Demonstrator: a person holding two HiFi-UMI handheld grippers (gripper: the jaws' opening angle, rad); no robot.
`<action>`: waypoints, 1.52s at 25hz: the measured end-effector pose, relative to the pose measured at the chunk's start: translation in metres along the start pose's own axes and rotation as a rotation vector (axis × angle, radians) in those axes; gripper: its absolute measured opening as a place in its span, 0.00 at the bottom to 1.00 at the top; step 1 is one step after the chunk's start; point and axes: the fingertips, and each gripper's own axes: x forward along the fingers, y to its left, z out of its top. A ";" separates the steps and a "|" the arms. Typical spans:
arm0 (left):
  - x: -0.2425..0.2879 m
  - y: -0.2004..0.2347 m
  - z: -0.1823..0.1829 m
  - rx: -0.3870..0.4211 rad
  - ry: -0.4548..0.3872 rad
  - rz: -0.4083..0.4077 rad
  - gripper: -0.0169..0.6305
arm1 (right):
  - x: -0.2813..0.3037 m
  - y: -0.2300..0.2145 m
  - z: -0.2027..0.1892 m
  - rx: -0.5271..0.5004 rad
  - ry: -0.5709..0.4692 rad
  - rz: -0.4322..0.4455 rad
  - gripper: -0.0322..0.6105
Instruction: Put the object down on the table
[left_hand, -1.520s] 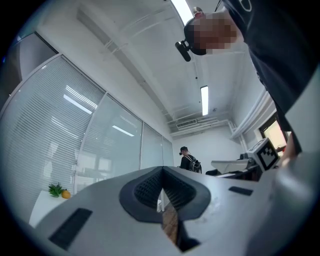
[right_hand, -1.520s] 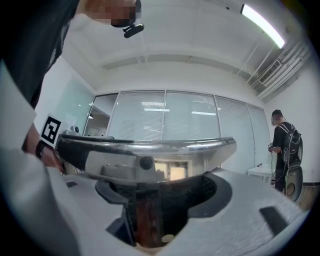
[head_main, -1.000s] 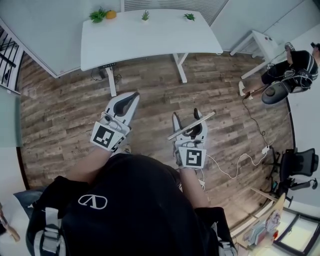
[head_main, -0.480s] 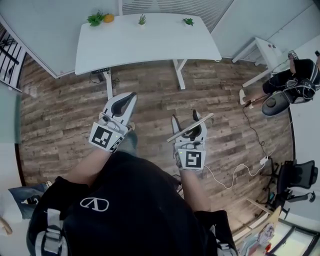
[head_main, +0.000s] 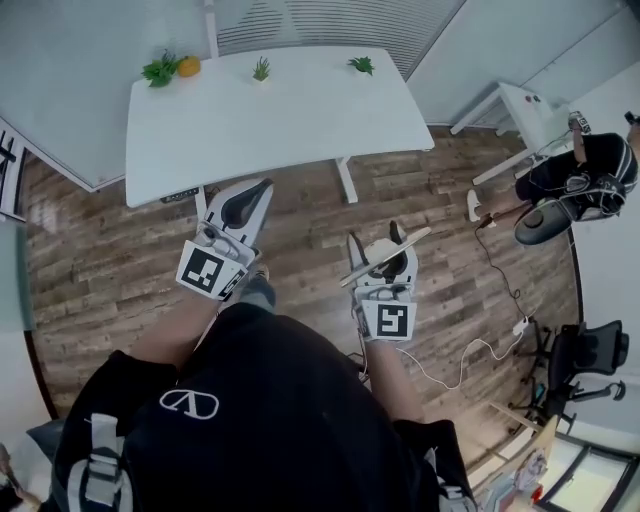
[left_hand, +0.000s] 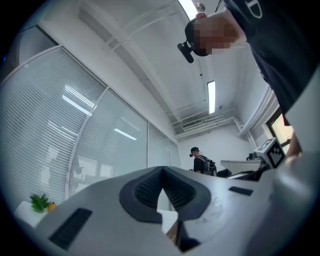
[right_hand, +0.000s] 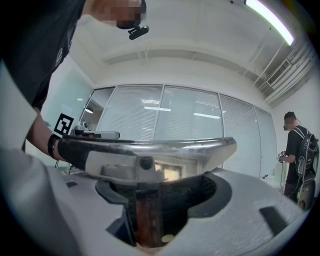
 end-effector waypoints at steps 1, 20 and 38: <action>0.013 0.015 -0.004 -0.001 -0.001 -0.009 0.03 | 0.018 -0.004 0.001 -0.004 -0.006 -0.004 0.54; 0.165 0.165 -0.062 -0.016 0.000 -0.005 0.03 | 0.255 -0.071 -0.005 -0.018 -0.036 0.019 0.54; 0.218 0.191 -0.105 -0.027 0.058 0.108 0.03 | 0.424 -0.124 -0.116 -0.017 0.181 0.231 0.54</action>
